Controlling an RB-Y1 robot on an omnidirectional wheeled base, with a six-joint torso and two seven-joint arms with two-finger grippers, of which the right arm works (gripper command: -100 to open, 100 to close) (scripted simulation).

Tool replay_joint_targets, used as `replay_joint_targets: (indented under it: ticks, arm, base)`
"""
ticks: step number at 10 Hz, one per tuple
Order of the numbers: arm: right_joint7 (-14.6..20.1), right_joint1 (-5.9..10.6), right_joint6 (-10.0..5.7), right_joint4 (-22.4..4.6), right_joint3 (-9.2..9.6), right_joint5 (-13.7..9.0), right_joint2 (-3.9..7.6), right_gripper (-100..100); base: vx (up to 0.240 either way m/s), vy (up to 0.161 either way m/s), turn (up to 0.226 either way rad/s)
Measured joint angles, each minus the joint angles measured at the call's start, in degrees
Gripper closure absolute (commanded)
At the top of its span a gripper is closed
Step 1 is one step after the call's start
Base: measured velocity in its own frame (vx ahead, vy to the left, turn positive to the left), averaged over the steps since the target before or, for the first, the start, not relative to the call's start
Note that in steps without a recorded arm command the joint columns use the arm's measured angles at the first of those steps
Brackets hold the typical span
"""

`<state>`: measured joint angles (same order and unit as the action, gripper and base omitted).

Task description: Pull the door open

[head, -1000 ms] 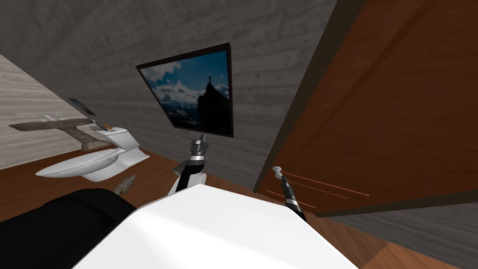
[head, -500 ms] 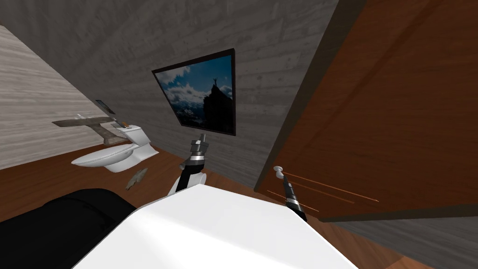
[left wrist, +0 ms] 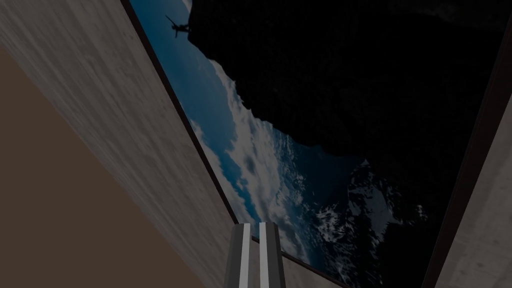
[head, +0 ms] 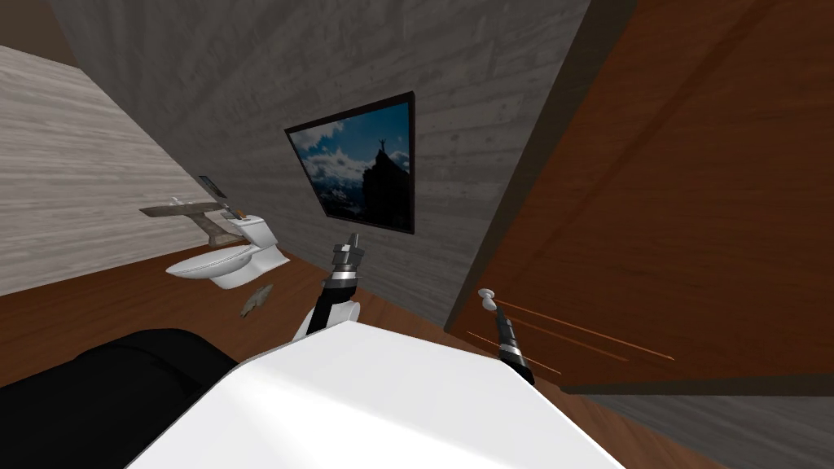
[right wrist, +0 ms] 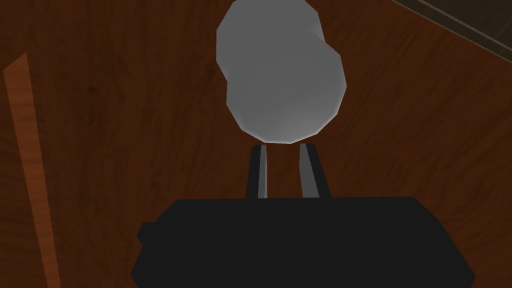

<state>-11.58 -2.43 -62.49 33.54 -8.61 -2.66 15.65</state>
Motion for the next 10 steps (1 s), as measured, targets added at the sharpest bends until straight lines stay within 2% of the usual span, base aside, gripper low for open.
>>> replay_joint_targets:
  ticks: [1, 2, 4, 5, 6, 7, 9, 10]
  arm:
    - [1.09, -1.34, 0.99, 2.37, 0.09, -0.31, -0.20, 100]
    - [2.48, -1.27, 1.61, 2.61, 0.14, -0.92, -0.29, 100]
    - [5.39, 0.14, 0.97, 0.23, 0.19, -2.21, -0.20, 100]
    - [6.15, -0.42, 1.32, 1.01, 0.36, -2.25, -0.32, -100]
    - [5.30, -1.13, 1.58, 1.85, 0.33, -1.91, -0.19, -100]
    - [3.86, -0.98, 1.02, 0.99, 0.21, -1.54, 0.05, -100]
    - [0.77, -1.71, 0.46, 1.15, 0.01, -0.72, 0.48, -100]
    - [-0.84, -2.58, 0.64, 2.17, -0.09, -0.24, 0.70, -100]
  base:
    - [-0.048, -0.014, 0.093]
    - [-0.071, -0.028, 0.142]
    - [-0.053, -0.011, 0.044]
    - [0.003, 0.013, -0.067]
    - [0.023, 0.026, -0.058]
    - [0.022, 0.043, -0.051]
    - [0.027, 0.047, -0.070]
    - [0.018, 0.024, -0.022]
